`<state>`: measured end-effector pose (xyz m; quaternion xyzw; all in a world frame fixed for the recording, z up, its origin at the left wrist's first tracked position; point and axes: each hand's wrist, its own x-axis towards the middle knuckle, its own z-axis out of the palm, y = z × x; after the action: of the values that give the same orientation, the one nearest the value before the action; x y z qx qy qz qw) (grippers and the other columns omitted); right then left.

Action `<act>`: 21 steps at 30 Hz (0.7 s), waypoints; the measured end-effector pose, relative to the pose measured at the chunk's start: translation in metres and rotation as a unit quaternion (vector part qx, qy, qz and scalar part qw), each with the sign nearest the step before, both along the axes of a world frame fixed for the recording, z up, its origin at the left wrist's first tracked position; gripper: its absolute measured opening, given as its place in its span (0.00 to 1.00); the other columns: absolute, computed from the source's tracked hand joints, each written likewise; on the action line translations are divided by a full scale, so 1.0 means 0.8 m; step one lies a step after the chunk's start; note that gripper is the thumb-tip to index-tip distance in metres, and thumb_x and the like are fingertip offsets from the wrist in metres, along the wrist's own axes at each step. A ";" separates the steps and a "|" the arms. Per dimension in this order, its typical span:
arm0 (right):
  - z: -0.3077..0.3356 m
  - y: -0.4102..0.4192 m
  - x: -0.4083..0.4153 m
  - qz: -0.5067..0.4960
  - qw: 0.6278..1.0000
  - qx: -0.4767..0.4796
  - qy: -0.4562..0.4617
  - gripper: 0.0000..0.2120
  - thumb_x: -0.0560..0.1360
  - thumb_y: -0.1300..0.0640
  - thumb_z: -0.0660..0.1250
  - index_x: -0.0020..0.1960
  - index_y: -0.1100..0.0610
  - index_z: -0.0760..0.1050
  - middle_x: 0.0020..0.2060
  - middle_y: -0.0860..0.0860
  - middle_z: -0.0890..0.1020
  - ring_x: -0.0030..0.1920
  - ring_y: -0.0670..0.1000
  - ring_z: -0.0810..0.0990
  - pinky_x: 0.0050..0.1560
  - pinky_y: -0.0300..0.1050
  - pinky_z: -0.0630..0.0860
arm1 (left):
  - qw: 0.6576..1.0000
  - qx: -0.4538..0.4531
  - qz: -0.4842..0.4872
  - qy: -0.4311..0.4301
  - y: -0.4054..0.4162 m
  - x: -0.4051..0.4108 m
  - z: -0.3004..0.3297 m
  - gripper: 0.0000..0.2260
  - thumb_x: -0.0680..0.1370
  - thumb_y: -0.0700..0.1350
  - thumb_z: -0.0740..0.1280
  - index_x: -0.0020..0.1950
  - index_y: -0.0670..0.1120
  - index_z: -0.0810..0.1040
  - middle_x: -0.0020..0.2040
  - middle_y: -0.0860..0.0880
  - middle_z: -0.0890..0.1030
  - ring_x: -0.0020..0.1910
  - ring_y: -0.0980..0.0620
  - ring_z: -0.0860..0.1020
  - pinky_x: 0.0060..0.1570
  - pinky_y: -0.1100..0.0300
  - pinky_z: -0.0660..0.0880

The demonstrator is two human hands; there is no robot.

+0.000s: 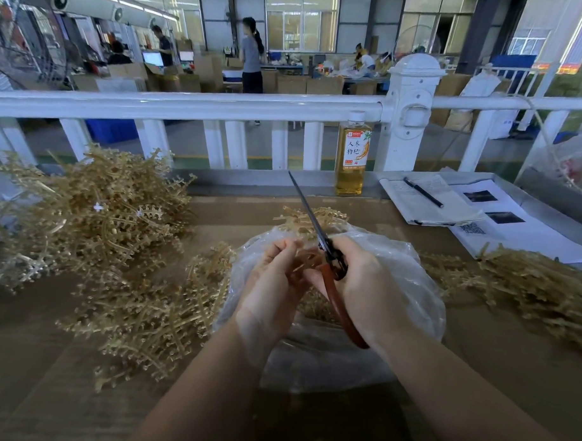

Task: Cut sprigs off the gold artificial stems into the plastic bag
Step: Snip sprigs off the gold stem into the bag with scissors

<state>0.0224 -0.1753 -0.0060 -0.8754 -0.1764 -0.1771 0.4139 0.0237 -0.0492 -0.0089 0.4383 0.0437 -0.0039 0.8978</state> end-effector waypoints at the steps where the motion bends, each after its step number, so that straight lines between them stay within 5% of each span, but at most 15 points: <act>1: 0.002 0.002 0.001 -0.005 1.000 -0.007 -0.001 0.08 0.75 0.54 0.70 0.53 0.50 0.76 0.40 0.45 0.82 0.42 0.42 0.80 0.44 0.36 0.77 | 1.000 0.010 -0.016 -0.007 -0.002 -0.002 0.002 0.08 0.81 0.43 0.59 0.53 0.42 0.76 0.47 0.42 0.82 0.40 0.50 0.82 0.41 0.61 0.79; 6: 0.012 -0.003 0.010 0.013 0.999 0.018 0.042 0.06 0.75 0.63 0.67 0.50 0.54 0.76 0.35 0.49 0.80 0.35 0.49 0.78 0.37 0.45 0.74 | 0.998 -0.002 -0.059 -0.007 -0.003 -0.005 0.009 0.15 0.82 0.45 0.54 0.56 0.40 0.77 0.46 0.45 0.85 0.45 0.53 0.83 0.43 0.63 0.80; 10: 0.020 -0.013 0.015 0.053 0.975 0.176 0.128 0.12 0.73 0.70 0.64 0.45 0.54 0.76 0.26 0.49 0.75 0.26 0.49 0.72 0.27 0.44 0.69 | 1.000 0.000 -0.028 0.003 -0.003 -0.002 0.008 0.12 0.81 0.40 0.57 0.55 0.36 0.77 0.47 0.42 0.84 0.46 0.51 0.83 0.43 0.62 0.80; 14: 0.022 -0.023 0.019 0.081 0.918 0.329 0.206 0.11 0.76 0.69 0.62 0.43 0.56 0.77 0.24 0.50 0.74 0.23 0.48 0.71 0.23 0.38 0.68 | 0.990 0.104 0.093 0.029 0.001 0.005 0.005 0.07 0.79 0.36 0.62 0.53 0.43 0.78 0.43 0.49 0.81 0.36 0.60 0.80 0.32 0.70 0.74; 21: 0.012 -0.030 0.023 0.115 0.868 0.438 0.204 0.13 0.75 0.72 0.61 0.47 0.56 0.77 0.25 0.49 0.75 0.25 0.48 0.72 0.22 0.37 0.68 | 0.994 -0.005 -0.019 0.110 -0.006 0.006 0.012 0.05 0.80 0.36 0.59 0.50 0.39 0.74 0.46 0.41 0.77 0.44 0.48 0.75 0.50 0.58 0.74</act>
<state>0.0407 -0.1991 0.0038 -0.5944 -0.0923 -0.0047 0.7989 0.0283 -0.0539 0.0005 0.4319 0.1336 -0.0696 0.8893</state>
